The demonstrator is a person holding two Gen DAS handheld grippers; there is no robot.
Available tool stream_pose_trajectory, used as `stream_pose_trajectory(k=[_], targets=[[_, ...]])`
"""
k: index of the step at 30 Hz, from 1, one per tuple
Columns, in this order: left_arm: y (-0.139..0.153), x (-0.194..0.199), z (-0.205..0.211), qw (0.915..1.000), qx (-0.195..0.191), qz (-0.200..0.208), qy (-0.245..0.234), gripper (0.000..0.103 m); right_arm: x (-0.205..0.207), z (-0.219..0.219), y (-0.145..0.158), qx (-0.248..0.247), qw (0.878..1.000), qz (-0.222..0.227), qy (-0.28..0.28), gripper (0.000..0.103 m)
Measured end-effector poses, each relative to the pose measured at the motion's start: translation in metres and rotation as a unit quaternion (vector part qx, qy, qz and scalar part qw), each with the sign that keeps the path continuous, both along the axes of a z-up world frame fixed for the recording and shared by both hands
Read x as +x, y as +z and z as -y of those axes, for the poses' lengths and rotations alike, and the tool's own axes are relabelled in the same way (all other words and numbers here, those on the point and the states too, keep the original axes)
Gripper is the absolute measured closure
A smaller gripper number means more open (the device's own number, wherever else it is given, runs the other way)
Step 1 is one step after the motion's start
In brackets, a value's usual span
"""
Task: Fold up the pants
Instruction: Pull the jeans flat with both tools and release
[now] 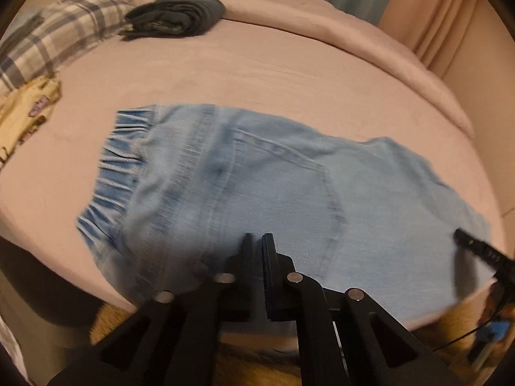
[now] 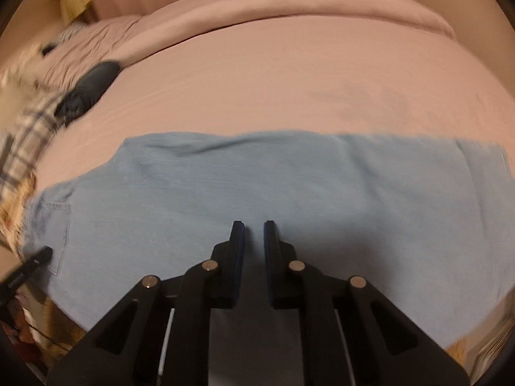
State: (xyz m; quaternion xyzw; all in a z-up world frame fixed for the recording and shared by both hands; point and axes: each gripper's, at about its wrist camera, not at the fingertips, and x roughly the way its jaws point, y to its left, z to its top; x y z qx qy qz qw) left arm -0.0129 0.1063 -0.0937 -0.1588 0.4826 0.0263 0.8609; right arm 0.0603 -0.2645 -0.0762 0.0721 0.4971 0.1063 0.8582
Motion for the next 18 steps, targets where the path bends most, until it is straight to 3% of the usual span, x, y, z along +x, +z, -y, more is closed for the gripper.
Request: stream_pose_trajectory(k=[3, 6, 8, 13, 18], targets=[[0.015, -0.004, 0.017, 0.9976, -0.048, 0.023, -0.045, 0.096, -0.021, 0.020, 0.016, 0.041, 0.999, 0.006, 0.003, 0.083], [0.022, -0.006, 0.046, 0.9925, -0.071, 0.034, -0.093, 0.096, -0.046, 0.023, 0.024, 0.037, 0.999, 0.011, 0.028, 0.081], [0.018, -0.004, 0.062, 0.9895, -0.078, 0.028, -0.118, 0.096, -0.056, 0.025, 0.018, 0.032, 0.999, -0.012, 0.032, 0.081], [-0.015, 0.001, 0.086, 0.9913, -0.038, -0.036, -0.121, 0.096, -0.070, 0.032, 0.001, 0.011, 0.999, -0.026, 0.025, 0.086], [-0.020, -0.012, 0.085, 0.9930, -0.020, -0.027, -0.114, 0.096, -0.072, 0.039, -0.004, -0.017, 1.000, -0.021, 0.001, 0.094]])
